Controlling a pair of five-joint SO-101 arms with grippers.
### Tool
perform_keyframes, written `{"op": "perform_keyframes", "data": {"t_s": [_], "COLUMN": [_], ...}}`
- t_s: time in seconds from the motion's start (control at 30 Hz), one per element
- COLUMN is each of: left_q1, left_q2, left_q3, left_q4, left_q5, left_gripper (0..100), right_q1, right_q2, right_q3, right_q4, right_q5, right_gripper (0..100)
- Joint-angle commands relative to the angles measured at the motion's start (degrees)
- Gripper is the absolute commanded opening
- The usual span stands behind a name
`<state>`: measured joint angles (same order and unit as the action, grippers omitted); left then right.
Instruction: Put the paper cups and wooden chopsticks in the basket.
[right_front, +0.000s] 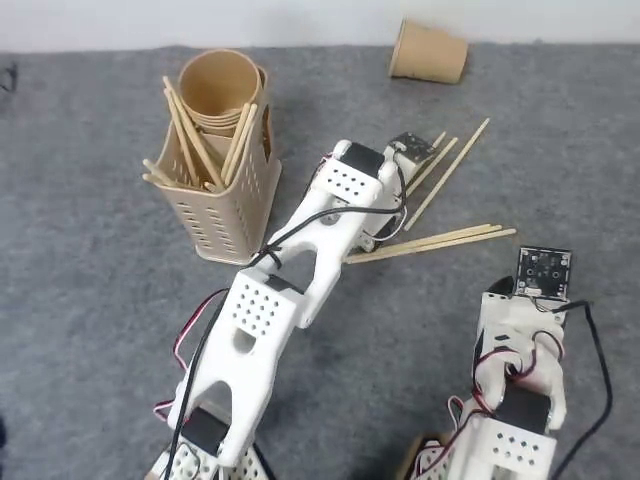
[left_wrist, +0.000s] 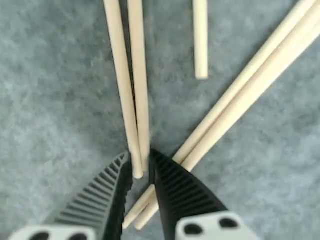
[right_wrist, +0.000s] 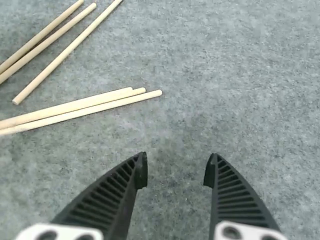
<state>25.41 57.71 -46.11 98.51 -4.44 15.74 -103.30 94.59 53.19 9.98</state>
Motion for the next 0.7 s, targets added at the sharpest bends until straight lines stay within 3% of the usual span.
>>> {"op": "perform_keyframes", "data": {"t_s": [0.0, 0.43, 0.67], "left_q1": [0.53, 1.49, 5.27], "left_q2": [-8.62, -46.33, -55.56], "left_q3": [8.4, 49.71, 62.73], "left_q4": [2.29, 1.32, -5.19], "left_q5": [-0.44, -0.62, -3.25], "left_gripper": [1, 1, 1], "right_q1": [-0.31, -0.31, -0.31], "right_q2": [-0.57, -0.57, -0.57], "right_q3": [-1.85, -1.93, -1.93], "right_q4": [-0.31, -0.31, -0.31], "right_q5": [0.97, 0.97, 0.97], "right_gripper": [20.1, 20.1, 20.1]}}
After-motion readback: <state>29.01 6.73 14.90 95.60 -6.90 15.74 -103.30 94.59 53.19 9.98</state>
